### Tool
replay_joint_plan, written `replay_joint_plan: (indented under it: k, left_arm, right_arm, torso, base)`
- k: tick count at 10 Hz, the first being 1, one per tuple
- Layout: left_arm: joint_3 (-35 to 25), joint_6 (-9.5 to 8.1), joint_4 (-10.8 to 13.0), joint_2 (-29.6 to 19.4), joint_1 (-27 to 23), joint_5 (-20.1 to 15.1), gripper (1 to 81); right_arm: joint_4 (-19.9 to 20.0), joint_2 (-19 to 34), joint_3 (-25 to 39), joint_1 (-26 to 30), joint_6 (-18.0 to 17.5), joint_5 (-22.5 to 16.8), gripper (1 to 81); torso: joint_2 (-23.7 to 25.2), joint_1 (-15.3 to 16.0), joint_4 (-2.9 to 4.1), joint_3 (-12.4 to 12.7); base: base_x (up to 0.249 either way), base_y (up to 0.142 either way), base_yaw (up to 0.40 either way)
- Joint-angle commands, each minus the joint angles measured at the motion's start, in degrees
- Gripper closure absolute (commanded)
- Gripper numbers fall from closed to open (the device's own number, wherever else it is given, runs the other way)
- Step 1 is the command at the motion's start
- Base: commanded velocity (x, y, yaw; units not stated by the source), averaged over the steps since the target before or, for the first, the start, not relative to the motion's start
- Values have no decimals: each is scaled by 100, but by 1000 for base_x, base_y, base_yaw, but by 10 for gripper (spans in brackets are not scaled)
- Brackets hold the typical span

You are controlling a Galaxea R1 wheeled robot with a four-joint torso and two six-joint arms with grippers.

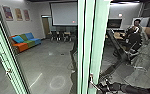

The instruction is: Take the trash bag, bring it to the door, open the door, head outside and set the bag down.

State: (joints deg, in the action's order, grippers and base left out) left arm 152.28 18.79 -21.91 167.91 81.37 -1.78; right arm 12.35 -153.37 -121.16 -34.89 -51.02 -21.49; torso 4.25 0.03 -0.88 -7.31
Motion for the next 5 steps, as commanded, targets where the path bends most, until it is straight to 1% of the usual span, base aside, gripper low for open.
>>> replay_joint_plan:
  k: [1,3,4,5]
  left_arm:
    - [3,-6,-42,-73,-275,-376,811]
    - [3,2,-42,-73,-266,-376,811]
    - [3,-6,-42,-82,-257,-376,811]
    - [3,-6,-42,-82,-257,-376,811]
  right_arm:
    - [-277,-285,-258,381,-251,417,10]
    - [-356,-241,-363,460,-199,672,10]
    - [-356,-241,-407,513,-119,786,10]
    - [-365,-258,-416,592,-75,857,10]
  torso:
    - [0,0,0,0]
    - [2,0,0,0]
    - [2,0,0,0]
    - [2,-2,0,0]
  base:
    - [0,0,0]
    - [0,0,0]
    - [0,0,0]
    - [0,0,0]
